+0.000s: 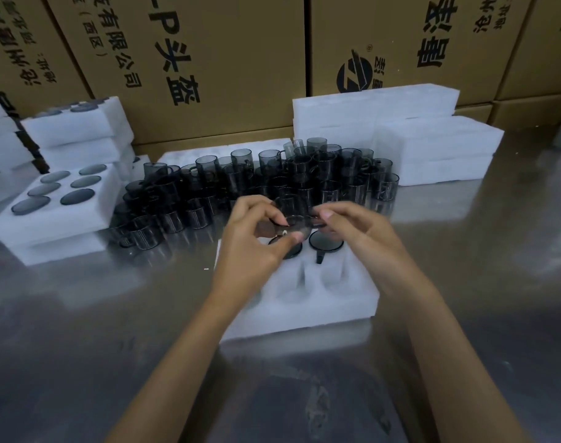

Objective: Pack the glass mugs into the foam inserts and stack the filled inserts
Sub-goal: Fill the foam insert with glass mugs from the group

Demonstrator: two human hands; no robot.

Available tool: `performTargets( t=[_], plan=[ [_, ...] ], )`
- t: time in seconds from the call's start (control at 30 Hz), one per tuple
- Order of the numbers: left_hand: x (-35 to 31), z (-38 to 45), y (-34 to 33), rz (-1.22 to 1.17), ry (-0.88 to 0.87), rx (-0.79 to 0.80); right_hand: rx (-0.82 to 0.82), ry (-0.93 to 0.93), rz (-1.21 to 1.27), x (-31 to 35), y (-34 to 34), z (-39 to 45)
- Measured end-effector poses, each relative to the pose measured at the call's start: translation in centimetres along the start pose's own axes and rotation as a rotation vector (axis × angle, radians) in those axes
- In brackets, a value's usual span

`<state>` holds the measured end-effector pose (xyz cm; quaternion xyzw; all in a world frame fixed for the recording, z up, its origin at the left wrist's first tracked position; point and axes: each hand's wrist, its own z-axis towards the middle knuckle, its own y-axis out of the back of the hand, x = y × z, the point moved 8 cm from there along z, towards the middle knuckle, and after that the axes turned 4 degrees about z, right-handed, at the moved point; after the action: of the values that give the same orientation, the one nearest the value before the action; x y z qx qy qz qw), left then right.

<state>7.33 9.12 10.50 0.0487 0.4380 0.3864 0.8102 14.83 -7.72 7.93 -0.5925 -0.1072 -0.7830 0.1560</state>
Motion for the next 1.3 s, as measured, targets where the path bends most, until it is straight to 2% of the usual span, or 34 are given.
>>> performTargets(
  t=[0.23,0.47,0.73,1.0,1.3],
  plan=[
    [-0.3,-1.3,-1.3,0.128,0.011,0.081,0.098,0.035,-0.015,0.0,-0.8,-0.1],
    [-0.4,-1.7,-3.0,0.010,0.003,0.270,0.112,0.023,0.070,-0.1,0.9,0.0],
    [-0.7,-2.3,-3.0,0.018,0.061,0.287,0.084,0.005,-0.011,0.5,1.3,-0.2],
    [-2.1,-3.4,-3.5,0.040,-0.031,0.378,0.025,-0.025,0.038,-0.5,1.7,-3.4],
    [-2.6,-3.9,-4.3,0.069,-0.045,0.336,-0.083,-0.096,0.033,-1.8,2.7,-4.4]
  ],
)
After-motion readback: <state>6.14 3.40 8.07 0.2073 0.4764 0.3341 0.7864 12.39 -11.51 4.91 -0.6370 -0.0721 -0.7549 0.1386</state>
